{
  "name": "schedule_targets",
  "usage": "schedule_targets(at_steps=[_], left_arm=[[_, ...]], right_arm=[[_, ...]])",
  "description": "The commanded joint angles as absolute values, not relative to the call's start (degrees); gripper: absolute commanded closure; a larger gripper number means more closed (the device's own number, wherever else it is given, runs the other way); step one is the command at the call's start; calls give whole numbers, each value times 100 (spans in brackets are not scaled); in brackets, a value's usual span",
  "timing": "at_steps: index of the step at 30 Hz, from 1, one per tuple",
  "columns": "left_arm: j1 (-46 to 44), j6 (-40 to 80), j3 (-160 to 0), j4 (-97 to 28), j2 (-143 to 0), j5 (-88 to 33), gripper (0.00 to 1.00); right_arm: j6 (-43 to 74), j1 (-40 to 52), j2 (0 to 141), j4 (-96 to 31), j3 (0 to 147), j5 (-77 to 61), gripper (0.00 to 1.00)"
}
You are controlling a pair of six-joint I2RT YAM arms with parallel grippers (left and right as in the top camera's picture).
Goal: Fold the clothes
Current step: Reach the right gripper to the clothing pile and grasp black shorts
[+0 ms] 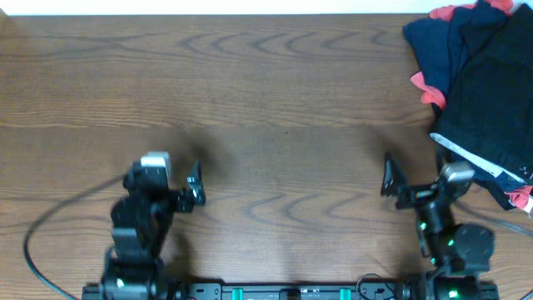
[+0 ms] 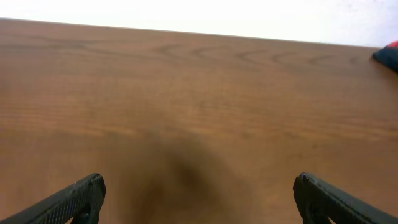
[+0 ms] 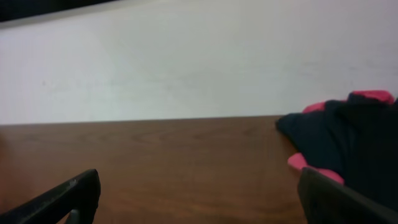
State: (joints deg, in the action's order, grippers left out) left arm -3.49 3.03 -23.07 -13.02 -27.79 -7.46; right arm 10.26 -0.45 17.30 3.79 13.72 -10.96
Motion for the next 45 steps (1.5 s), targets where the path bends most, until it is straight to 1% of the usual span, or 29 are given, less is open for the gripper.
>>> schedule_targets(at_steps=[1, 6, 12, 15, 18, 20, 26, 29, 33, 35, 39, 45], left_arm=[[-368, 349, -3306, -1601, -3776, -954, 2], [-368, 349, -4976, -2770, -5256, -1004, 2], [-368, 228, -6814, -4501, -6685, -1197, 2], [-366, 176, -7301, -4936, -7155, -1623, 2], [-366, 176, -7363, -4893, -7367, -1798, 2], [-368, 178, -7363, -4862, -7481, -1800, 2], [-368, 183, -7363, -4829, -7644, -1898, 2], [-368, 198, -7363, -4707, -7653, -2034, 2], [-368, 204, -7363, -4519, -7651, -2036, 2], [-368, 204, -7363, -4440, -7651, -2036, 2], [-368, 228, -7363, -4405, -7695, -2036, 2], [-368, 226, -7301, -4401, -7723, -2036, 2]], right_arm=[[1109, -145, 2587, 132, 2364, -1236, 1], [926, -158, 4274, -1199, 4152, -1247, 1], [760, -161, 6488, -3496, 6639, -823, 1], [596, -161, 7531, -4497, 7703, -663, 1], [71, -161, 8412, -5194, 8477, -659, 1], [-344, -161, 8858, -5273, 8646, -462, 1], [-974, -252, 9620, -5520, 8641, -73, 1], [-888, -399, 9867, -5734, 8641, 294, 1], [-126, -740, 10215, -5732, 8641, 1057, 5], [25, -926, 10385, -5647, 8641, 1039, 10], [38, -1192, 10744, -5586, 8641, 943, 14], [1, -1332, 11187, -5196, 8641, 943, 16]])
